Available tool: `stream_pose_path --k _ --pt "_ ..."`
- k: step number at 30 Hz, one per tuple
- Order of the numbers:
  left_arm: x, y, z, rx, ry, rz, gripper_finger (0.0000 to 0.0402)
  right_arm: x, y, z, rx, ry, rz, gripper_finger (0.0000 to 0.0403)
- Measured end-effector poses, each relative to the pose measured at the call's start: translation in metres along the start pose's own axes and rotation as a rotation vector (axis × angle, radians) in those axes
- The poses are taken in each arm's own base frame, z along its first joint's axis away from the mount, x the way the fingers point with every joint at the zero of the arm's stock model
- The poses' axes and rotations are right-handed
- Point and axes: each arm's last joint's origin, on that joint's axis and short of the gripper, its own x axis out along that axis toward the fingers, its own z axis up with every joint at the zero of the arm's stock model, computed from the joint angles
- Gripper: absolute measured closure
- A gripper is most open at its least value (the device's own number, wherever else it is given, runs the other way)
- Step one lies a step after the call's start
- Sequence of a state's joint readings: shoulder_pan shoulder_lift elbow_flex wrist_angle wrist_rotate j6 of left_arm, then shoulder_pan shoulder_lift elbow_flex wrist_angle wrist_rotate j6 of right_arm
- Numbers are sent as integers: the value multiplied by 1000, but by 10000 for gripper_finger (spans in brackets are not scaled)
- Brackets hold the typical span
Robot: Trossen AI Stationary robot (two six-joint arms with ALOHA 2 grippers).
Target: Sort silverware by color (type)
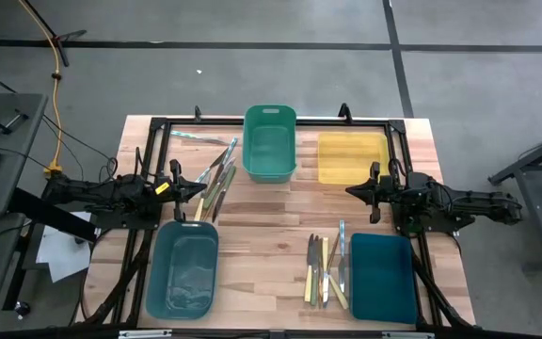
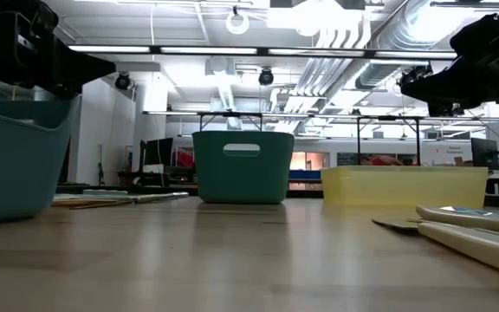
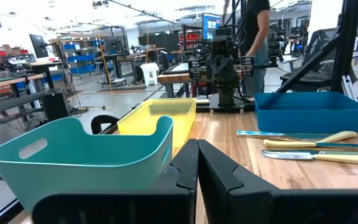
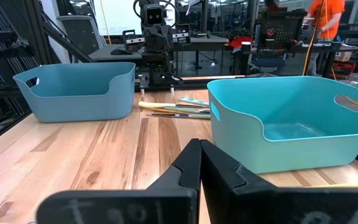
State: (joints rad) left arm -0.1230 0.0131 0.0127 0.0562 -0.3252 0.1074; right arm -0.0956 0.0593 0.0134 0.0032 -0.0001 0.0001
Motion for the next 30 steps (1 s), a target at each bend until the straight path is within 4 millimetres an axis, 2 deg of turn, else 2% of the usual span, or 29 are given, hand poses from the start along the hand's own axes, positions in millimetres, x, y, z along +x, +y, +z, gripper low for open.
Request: stream_pose_path --k 10,15,21,23,26,30 --pt "0 0 0 0 0 0 401 0 0 0 -2 0 0 403" --pt "0 0 0 0 0 0 401 0 -1 1 -68 -6 -19 403" --pt "0 0 0 0 0 0 401 0 -1 1 -40 -16 -18 403" --pt "0 0 0 0 0 0 401 0 0 7 45 -79 -5 403" --pt "0 0 0 0 0 0 401 -3 -1 25 223 -271 9 403" --pt "0 0 0 0 1 0 401 -12 0 47 310 -514 87 403"
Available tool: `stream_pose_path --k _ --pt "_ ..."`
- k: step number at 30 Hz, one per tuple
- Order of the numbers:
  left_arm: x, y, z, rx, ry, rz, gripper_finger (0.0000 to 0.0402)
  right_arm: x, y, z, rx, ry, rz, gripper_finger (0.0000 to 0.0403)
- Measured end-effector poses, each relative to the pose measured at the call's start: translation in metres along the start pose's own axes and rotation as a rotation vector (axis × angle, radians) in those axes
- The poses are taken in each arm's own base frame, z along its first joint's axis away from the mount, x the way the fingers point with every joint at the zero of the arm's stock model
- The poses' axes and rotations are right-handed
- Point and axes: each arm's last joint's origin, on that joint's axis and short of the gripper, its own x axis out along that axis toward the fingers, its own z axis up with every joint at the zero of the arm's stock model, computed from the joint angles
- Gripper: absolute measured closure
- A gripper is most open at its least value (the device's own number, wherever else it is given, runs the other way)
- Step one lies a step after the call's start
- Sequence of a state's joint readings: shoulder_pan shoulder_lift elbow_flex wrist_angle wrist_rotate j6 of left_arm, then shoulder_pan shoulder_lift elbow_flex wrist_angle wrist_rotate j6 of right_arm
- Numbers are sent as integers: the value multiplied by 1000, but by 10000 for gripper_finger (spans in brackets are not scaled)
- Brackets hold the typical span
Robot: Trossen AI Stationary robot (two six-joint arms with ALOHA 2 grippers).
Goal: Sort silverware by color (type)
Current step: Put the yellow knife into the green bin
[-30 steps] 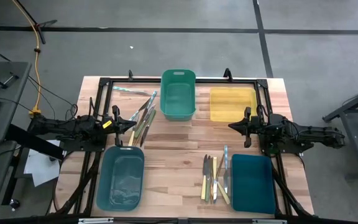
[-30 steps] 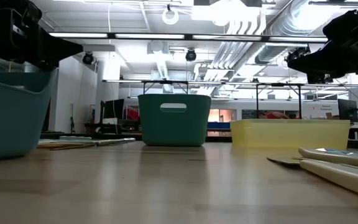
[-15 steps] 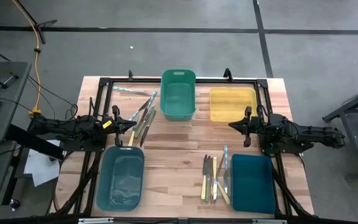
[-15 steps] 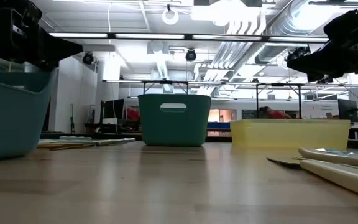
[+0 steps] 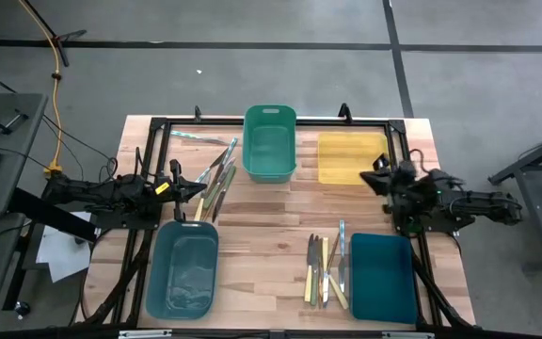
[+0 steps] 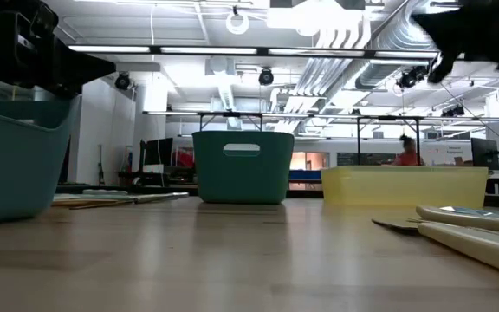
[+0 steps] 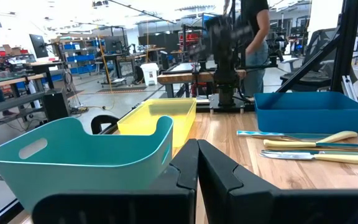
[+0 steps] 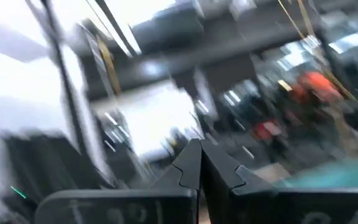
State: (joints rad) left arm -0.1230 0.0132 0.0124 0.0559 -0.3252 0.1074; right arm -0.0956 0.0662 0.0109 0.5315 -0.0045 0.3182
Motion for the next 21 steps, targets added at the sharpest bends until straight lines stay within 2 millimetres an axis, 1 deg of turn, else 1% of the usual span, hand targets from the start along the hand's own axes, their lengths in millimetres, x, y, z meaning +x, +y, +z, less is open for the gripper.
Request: stream_pose_path --k 3,5,7,10,12,15,18,21 --pt "0 0 0 0 -1 0 401 3 6 10 35 -89 114 403" --pt "0 0 0 0 0 0 401 9 9 13 42 -68 142 403" --pt "0 0 0 0 -1 0 401 21 12 17 32 -29 146 403" --pt "0 0 0 0 -1 0 401 46 19 21 8 69 135 403" --pt "0 0 0 0 0 0 401 66 24 21 -1 183 126 403" --pt "0 0 0 0 0 0 401 97 30 14 -30 423 67 403" --pt "0 0 0 0 0 0 401 120 32 4 -87 699 -96 403" --pt "0 0 0 0 0 0 401 139 34 -3 -145 948 -268 403"
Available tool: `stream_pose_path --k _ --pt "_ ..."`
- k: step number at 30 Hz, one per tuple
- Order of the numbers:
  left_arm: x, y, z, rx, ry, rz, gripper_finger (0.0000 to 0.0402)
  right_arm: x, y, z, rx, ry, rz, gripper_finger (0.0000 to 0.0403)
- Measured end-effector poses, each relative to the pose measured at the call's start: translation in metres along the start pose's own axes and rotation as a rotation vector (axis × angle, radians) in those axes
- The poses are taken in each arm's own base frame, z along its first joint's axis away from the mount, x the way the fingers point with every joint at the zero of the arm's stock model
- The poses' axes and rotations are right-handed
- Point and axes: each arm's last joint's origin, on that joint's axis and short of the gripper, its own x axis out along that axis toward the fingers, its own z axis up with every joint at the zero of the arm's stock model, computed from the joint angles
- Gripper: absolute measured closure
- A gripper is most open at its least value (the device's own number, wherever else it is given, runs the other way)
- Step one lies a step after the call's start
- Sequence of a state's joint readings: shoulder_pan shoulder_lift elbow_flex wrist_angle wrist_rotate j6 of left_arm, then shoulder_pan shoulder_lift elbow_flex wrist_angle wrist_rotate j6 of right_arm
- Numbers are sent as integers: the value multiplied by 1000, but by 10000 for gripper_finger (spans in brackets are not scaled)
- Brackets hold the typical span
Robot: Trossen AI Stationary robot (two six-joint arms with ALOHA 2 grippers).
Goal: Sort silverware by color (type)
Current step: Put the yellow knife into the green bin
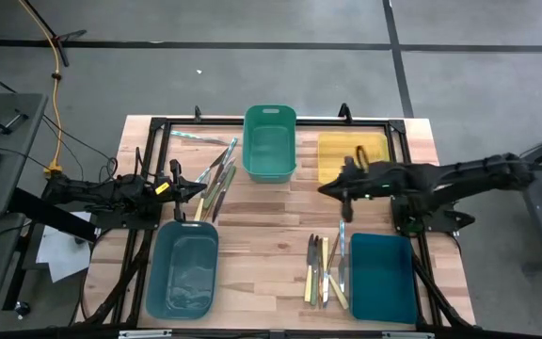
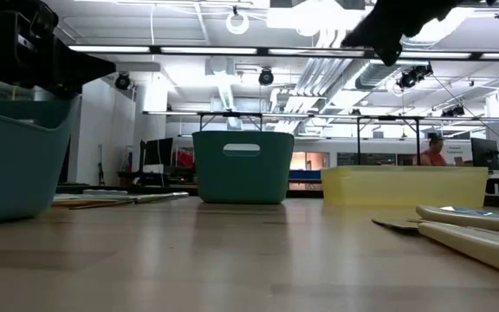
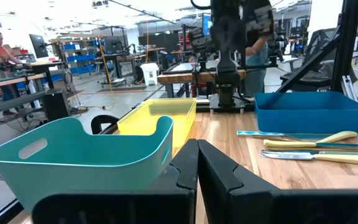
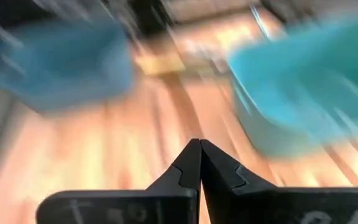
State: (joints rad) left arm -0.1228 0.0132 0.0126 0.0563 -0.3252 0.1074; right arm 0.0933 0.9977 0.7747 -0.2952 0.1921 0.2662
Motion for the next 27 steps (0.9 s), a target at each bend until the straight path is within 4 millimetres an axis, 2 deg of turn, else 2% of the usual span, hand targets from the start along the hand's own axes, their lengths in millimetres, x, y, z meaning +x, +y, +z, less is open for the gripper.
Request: stream_pose_path --k 4,7,12,15,20,24,27 --pt "0 0 0 0 0 0 401 20 13 13 -24 239 -116 403" --pt "0 0 0 0 0 0 401 37 24 21 -43 358 -106 403" --pt "0 0 0 0 0 0 401 71 38 29 -130 426 -50 403" --pt "0 0 0 0 0 0 401 85 40 32 -73 512 -55 402" --pt "0 0 0 0 0 0 401 89 44 21 17 701 -162 378" --pt "0 0 0 0 0 0 401 85 57 2 131 774 -221 326" --pt "0 0 0 0 0 0 401 78 74 -15 195 816 -235 282"
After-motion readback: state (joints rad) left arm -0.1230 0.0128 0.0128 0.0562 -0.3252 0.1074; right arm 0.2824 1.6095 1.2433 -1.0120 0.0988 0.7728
